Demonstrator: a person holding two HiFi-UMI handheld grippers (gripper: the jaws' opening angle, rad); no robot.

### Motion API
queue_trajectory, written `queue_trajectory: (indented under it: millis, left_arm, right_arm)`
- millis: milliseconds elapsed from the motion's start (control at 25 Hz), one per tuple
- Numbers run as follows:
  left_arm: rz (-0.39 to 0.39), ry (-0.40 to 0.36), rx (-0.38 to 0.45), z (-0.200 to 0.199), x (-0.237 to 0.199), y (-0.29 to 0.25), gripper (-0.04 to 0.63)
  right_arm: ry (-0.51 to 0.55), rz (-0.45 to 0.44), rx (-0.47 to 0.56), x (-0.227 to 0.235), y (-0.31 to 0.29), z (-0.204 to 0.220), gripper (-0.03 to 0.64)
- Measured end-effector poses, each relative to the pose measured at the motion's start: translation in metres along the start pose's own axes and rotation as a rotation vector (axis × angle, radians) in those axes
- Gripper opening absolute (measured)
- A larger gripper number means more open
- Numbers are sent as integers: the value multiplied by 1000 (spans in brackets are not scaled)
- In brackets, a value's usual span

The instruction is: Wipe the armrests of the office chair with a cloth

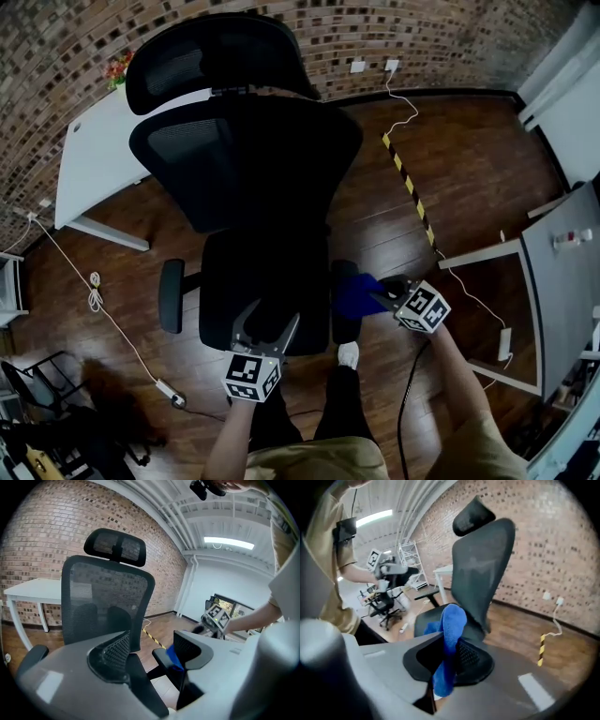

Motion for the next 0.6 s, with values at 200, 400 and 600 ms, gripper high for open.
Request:
queue_trajectory:
  millis: [200, 400, 600]
  left_arm:
    - [-1, 13, -11, 8, 11, 1, 284]
    - [10, 12, -21, 14, 22, -2, 284]
    - [27, 18, -29, 20, 22, -6, 278]
  right_arm:
    - [77, 217, -41, 73, -35, -22, 37]
    - [129, -2, -192, 22, -87, 26, 37]
    - [-35, -33, -89, -74, -68, 60, 35]
Point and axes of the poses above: the fingertips, and each gripper's own axes: y backward along the fingers, x to its right, z out of its underside, the point moved 7 cm from there along y, backward along the fingers, and after that the axes turned 9 degrees about y, right-handed, at the moved point
